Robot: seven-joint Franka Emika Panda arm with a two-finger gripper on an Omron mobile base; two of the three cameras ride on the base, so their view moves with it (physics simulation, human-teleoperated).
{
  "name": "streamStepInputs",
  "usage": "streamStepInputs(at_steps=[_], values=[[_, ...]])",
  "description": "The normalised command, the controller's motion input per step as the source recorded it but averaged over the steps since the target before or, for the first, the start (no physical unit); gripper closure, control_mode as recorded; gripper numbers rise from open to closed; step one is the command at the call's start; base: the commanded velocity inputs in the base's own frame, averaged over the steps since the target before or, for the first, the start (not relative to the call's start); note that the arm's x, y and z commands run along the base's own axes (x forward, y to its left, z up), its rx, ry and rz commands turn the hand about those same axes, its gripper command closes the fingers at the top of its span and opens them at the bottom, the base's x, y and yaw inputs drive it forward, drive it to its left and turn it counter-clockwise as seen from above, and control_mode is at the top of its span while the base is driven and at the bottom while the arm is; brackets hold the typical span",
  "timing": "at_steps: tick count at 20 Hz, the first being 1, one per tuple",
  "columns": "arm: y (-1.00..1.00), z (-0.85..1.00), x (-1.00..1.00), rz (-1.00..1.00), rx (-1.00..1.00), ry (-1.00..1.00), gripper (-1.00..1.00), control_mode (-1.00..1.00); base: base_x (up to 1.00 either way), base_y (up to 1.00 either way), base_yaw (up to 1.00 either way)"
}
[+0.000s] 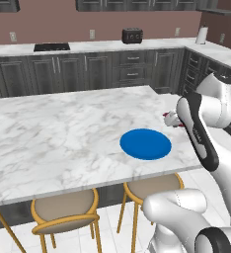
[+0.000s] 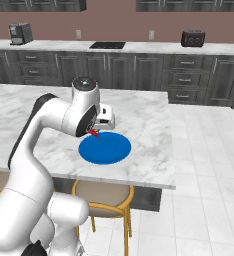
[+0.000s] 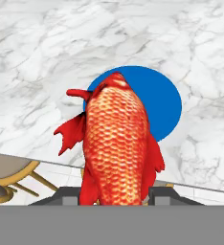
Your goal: Take the cheese, fish, and corn from the fridge and place them on the plate on the dining counter to create an appetizer plate.
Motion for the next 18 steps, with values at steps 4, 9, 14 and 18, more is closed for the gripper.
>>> streamStepInputs(at_steps=[4, 9, 14, 18], values=[[0.25, -0.77, 0.42, 0.23, -0.04, 0.33, 1.00, -1.00, 0.00, 0.00, 0.00], [0.09, -0.66, 0.63, 0.15, -0.04, 0.21, 1.00, -1.00, 0.00, 0.00, 0.00], [-0.19, -0.39, 0.58, 0.09, 0.00, 0.01, 1.00, -1.00, 0.00, 0.00, 0.00], [-0.29, -0.43, 0.54, 0.06, 0.00, 0.00, 1.00, -1.00, 0.00, 0.00, 0.00]])
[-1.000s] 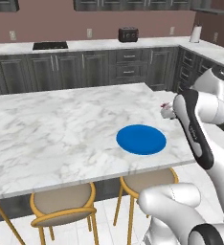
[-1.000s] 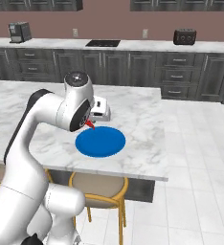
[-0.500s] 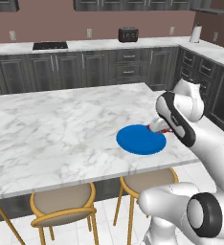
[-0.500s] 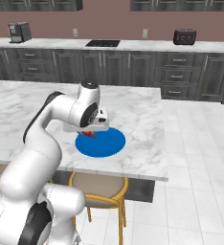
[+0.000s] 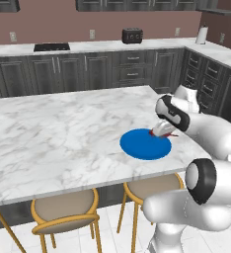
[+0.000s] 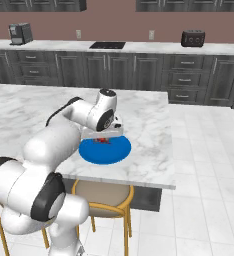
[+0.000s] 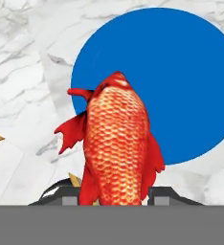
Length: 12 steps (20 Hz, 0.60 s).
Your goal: Take the cheese, fish, and corn from the fridge and place them on the plate on the dining counter to create an appetizer plate.
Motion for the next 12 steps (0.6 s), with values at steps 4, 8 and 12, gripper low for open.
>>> streamStepInputs(at_steps=[4, 8, 12], values=[[-0.03, -0.54, 0.53, 0.03, 0.00, 0.00, 1.00, -1.00, 0.00, 0.00, 0.00], [0.00, -0.47, 0.77, 0.01, 0.00, 0.00, 1.00, -1.00, 0.00, 0.00, 0.00], [0.00, -0.44, 0.62, 0.02, 0.00, 0.00, 1.00, -1.00, 0.00, 0.00, 0.00]])
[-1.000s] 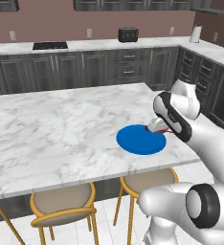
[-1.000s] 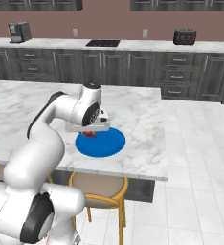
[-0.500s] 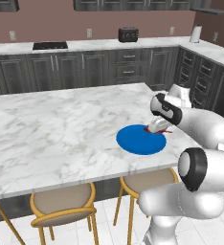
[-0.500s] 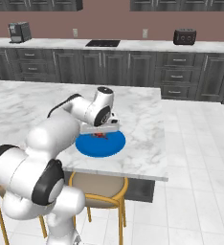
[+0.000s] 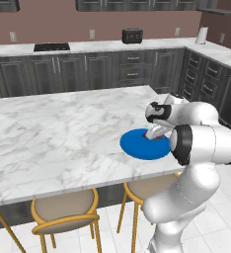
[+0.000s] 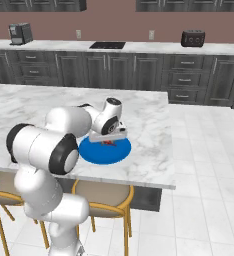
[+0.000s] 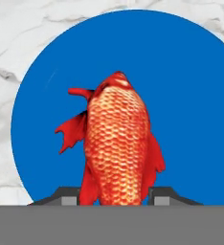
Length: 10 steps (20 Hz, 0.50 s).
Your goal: Take the cheese, fish, and corn from the fridge and place them on the plate on the dining counter to create an appetizer plate.
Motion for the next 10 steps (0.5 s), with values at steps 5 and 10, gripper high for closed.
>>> streamStepInputs(at_steps=[5, 10], values=[[0.00, -0.28, 0.17, 0.03, 0.00, 0.00, -1.00, -1.00, 0.00, 0.00, 0.00], [-0.09, -0.06, 0.00, 0.03, 0.00, 0.00, -1.00, -1.00, 0.00, 0.00, 0.00]])
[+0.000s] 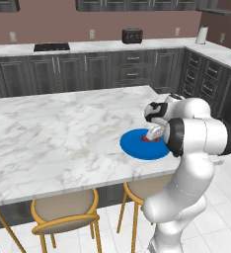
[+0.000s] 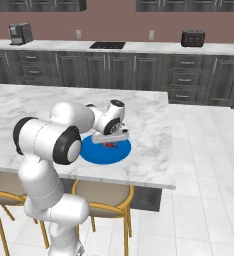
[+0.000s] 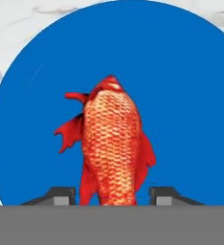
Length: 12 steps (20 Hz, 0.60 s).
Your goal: Take the cheese, fish, and corn from the fridge and place them on the plate on the dining counter to create an appetizer plate.
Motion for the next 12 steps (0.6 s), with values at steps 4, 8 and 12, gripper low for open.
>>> streamStepInputs(at_steps=[4, 8, 12], values=[[-0.09, 0.00, 0.03, 0.05, 0.00, -0.02, -1.00, -1.00, 0.00, 0.00, 0.00], [0.00, 0.16, -0.08, 0.07, -0.01, -0.07, -1.00, -1.00, 0.00, 0.00, 0.00], [0.08, 0.63, -0.87, 0.10, -0.13, -0.02, -1.00, -1.00, 0.00, 0.00, 0.00]])
